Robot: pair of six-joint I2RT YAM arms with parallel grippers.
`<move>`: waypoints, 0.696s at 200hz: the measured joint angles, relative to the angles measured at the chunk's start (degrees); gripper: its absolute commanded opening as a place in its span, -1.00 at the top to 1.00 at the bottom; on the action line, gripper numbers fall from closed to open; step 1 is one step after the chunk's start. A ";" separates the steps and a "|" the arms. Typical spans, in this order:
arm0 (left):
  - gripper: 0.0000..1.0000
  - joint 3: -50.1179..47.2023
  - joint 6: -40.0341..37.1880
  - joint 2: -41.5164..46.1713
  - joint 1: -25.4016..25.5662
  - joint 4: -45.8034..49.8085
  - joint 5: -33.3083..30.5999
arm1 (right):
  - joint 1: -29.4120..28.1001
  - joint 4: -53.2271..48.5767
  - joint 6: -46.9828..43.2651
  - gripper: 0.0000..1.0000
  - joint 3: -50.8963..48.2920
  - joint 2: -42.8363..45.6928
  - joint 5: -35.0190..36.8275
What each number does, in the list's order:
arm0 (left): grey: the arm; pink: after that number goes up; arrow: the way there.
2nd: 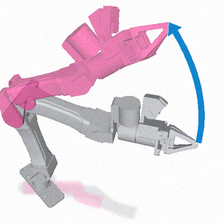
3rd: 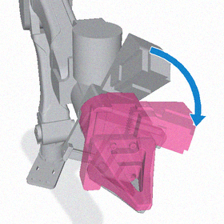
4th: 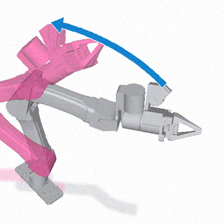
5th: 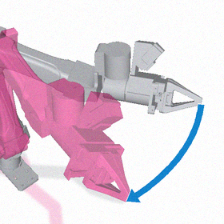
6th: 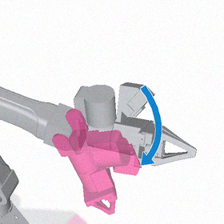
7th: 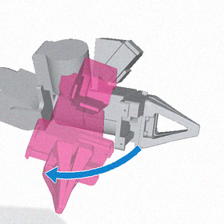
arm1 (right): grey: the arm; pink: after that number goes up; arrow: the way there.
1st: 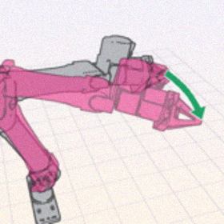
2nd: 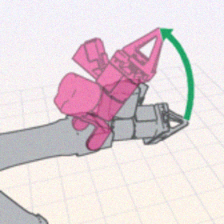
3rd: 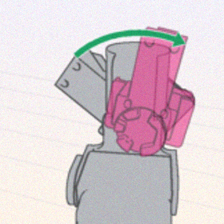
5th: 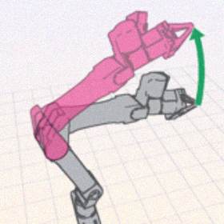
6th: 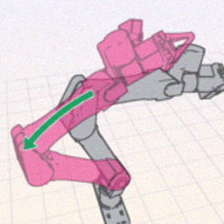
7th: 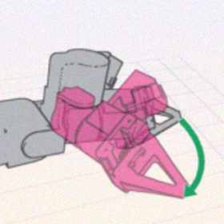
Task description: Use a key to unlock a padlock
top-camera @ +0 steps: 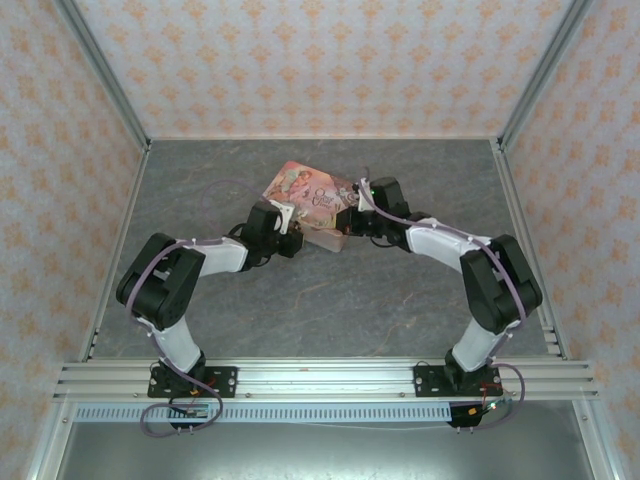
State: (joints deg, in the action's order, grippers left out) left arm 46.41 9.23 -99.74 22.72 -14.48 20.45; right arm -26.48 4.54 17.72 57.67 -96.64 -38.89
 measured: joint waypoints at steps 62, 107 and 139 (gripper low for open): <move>0.57 1.60 7.54 2.95 0.00 5.75 1.70 | 0.00 6.12 -2.86 1.00 -9.14 7.69 0.11; 0.59 4.11 12.46 5.05 0.13 11.21 3.06 | -0.02 9.60 -5.60 1.00 -13.99 12.00 0.04; 0.58 6.27 14.86 5.22 0.28 14.43 3.34 | -0.35 10.69 -6.93 1.00 -15.76 13.64 -0.02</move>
State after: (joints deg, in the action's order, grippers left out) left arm 52.69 24.10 -94.52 23.00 -0.05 23.79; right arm -26.83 15.22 10.79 41.91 -83.00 -38.92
